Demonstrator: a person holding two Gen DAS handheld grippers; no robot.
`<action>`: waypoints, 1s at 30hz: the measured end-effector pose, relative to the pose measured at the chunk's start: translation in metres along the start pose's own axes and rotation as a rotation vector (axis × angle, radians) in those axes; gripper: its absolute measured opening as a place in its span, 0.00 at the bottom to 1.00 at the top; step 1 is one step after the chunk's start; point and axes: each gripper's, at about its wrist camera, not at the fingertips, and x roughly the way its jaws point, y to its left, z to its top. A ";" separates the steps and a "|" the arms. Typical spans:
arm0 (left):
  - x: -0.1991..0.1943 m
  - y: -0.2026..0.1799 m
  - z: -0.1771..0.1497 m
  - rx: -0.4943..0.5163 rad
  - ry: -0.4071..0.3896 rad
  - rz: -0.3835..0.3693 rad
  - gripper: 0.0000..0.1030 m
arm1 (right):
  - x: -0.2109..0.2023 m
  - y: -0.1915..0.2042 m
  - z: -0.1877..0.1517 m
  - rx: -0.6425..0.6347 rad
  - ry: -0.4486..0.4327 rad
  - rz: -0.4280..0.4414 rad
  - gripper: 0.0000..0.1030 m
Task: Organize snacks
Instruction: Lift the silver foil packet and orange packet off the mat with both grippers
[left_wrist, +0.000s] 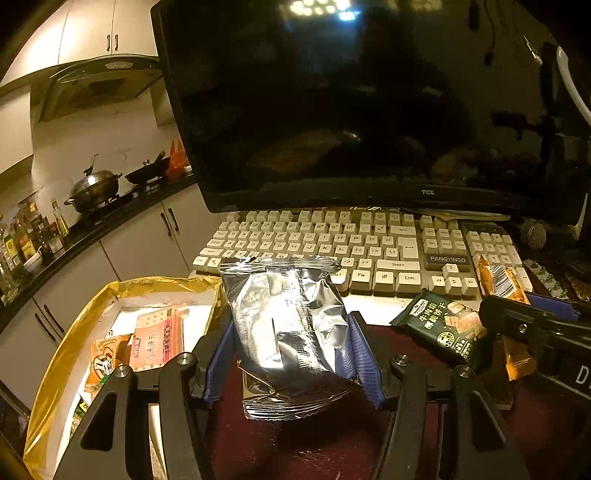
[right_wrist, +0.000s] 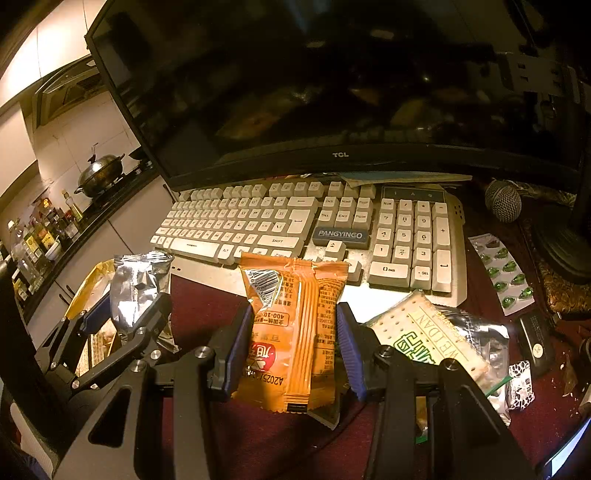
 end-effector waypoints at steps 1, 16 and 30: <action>0.001 0.000 0.000 0.000 0.002 0.001 0.61 | 0.000 0.000 0.000 0.000 0.001 0.000 0.43; -0.002 0.003 0.000 -0.021 -0.008 -0.021 0.61 | -0.001 0.011 -0.002 -0.092 -0.037 -0.129 0.43; -0.003 0.003 0.000 -0.021 -0.011 -0.017 0.61 | -0.004 0.018 -0.004 -0.140 -0.062 -0.179 0.43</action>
